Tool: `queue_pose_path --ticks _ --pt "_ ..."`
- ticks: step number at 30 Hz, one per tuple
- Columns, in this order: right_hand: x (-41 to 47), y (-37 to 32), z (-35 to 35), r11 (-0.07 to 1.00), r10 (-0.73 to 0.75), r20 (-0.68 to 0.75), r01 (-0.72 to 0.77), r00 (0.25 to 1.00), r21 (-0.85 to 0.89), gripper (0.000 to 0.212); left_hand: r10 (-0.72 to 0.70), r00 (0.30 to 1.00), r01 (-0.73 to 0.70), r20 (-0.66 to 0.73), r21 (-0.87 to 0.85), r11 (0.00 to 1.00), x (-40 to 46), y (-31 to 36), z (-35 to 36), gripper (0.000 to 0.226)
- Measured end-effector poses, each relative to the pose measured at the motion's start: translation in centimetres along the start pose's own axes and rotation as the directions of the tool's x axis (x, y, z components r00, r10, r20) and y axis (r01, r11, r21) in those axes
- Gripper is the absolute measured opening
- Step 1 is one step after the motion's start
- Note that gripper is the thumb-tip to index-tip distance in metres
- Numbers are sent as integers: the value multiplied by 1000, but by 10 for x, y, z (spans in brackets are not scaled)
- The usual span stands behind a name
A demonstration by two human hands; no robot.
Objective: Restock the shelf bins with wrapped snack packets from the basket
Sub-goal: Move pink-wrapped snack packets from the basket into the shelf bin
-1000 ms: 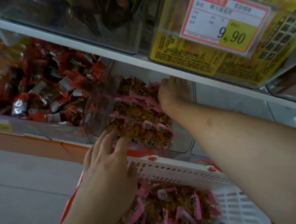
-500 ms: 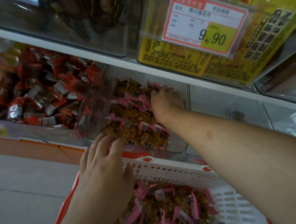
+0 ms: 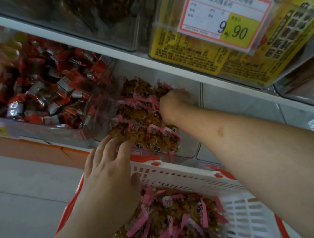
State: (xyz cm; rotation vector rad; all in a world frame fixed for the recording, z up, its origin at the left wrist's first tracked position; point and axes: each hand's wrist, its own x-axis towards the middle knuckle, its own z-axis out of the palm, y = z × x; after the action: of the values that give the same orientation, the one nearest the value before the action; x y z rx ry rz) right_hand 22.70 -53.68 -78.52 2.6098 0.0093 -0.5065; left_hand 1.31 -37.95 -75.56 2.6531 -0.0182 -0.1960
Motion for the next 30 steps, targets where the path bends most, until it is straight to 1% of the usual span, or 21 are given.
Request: queue_pose_path --ticks 2,3,4,6,8,9,10,12,13,14,16,17,19,20,21,22,24,26,27,29,30 --pt "-15 -4 -1 999 -3 74 5 997 -31 78 4 1000 -4 30 -3 1000 1 -3 5 74" --pt "-21 -7 1 1000 -1 74 1 997 3 90 -7 998 6 55 9 1000 0 -3 6 75" --pt "-28 -8 2 1000 -5 79 3 997 20 98 -13 999 13 43 -13 1000 1 -5 8 74" --pt "-34 -7 1 991 17 93 -29 996 129 103 -8 1000 8 6 -30 1000 3 -7 10 73" --pt "-48 -5 -4 975 -25 47 14 999 223 101 10 1000 -10 -6 -39 999 5 -6 9 71" --pt "-59 -4 -6 961 -57 -6 56 998 271 95 22 1000 -22 -12 -58 998 6 -6 9 69" --pt "-72 -2 -5 941 -96 -93 121 991 316 84 31 999 -32 -20 -81 996 6 -7 8 67" --pt "-108 7 0 885 -185 -300 291 936 364 60 15 999 -20 -35 -142 990 6 -7 1 64" --pt "-130 11 4 835 -234 -372 382 898 397 49 4 998 -15 -68 -171 985 5 -7 -4 62" --pt "-154 16 11 768 -273 -411 455 870 450 36 -15 994 -6 -109 -196 981 3 -8 -9 60" --pt "-198 23 29 664 -333 -419 525 845 532 16 -87 983 48 -162 -226 973 -6 -11 -16 56" --pt "-216 25 40 646 -345 -412 532 843 547 13 -142 979 105 -147 -233 967 -12 -14 -17 56" --pt "-239 21 69 673 -307 -419 506 854 540 15 -271 962 257 -32 -226 939 -25 -22 -14 59" --pt "-246 17 85 704 -280 -413 478 867 525 17 -319 947 320 41 -217 922 -31 -24 -11 60" --pt "-251 10 98 722 -263 -385 445 885 530 20 -340 936 352 95 -206 913 -38 -25 -9 59" --pt "-253 1 109 709 -254 -335 410 907 573 26 -336 934 354 117 -197 914 -42 -25 -7 57" --pt "-252 -20 124 662 -311 -164 337 936 670 45 -305 947 318 101 -161 934 -46 -23 -5 60" --pt "-243 -47 135 669 -398 -46 324 916 669 66 -295 952 302 83 -100 948 -45 -24 -5 61" --pt "-239 -61 140 671 -415 -2 307 910 675 75 -300 950 307 87 -82 948 -45 -24 -5 61" --pt "-231 -83 150 677 -378 64 229 924 699 86 -304 948 311 96 -77 947 -44 -25 -4 59" --pt "-226 -92 155 684 -340 69 196 938 702 89 -304 948 312 97 -84 946 -43 -25 -3 57"
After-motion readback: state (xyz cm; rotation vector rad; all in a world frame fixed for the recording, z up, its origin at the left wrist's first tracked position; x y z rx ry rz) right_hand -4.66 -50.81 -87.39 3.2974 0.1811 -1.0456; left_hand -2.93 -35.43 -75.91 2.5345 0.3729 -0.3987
